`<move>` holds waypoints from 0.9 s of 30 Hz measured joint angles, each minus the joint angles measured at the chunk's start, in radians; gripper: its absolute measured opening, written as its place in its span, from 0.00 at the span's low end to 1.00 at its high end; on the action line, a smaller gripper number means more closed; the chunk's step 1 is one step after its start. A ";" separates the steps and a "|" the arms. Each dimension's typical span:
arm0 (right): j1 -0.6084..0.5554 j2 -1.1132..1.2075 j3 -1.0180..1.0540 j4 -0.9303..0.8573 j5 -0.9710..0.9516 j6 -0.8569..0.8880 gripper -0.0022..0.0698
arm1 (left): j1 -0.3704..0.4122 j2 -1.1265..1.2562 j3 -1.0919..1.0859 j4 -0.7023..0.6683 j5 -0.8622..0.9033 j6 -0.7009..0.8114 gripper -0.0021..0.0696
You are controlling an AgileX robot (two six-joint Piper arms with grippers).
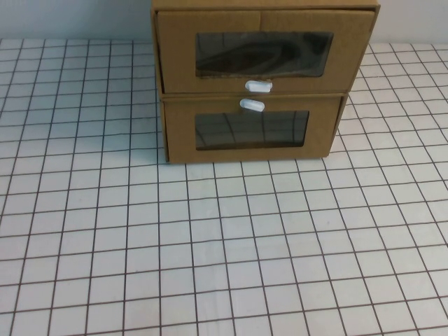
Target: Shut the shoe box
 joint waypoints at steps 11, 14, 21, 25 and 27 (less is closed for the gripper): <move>0.000 0.000 0.000 0.000 0.038 0.000 0.01 | 0.000 -0.002 0.002 0.064 0.103 -0.002 0.02; 0.000 0.000 0.000 0.000 0.040 0.000 0.01 | 0.000 -0.004 0.002 0.069 0.103 -0.002 0.02; 0.000 0.000 0.000 0.000 0.041 0.000 0.01 | 0.000 -0.004 0.002 0.071 0.103 -0.002 0.02; 0.000 -0.001 0.000 -0.013 -0.015 0.000 0.01 | 0.000 -0.004 0.002 0.072 0.103 -0.002 0.02; 0.000 -0.017 0.000 -0.021 -0.067 0.000 0.01 | 0.000 -0.004 0.002 0.072 0.103 -0.002 0.02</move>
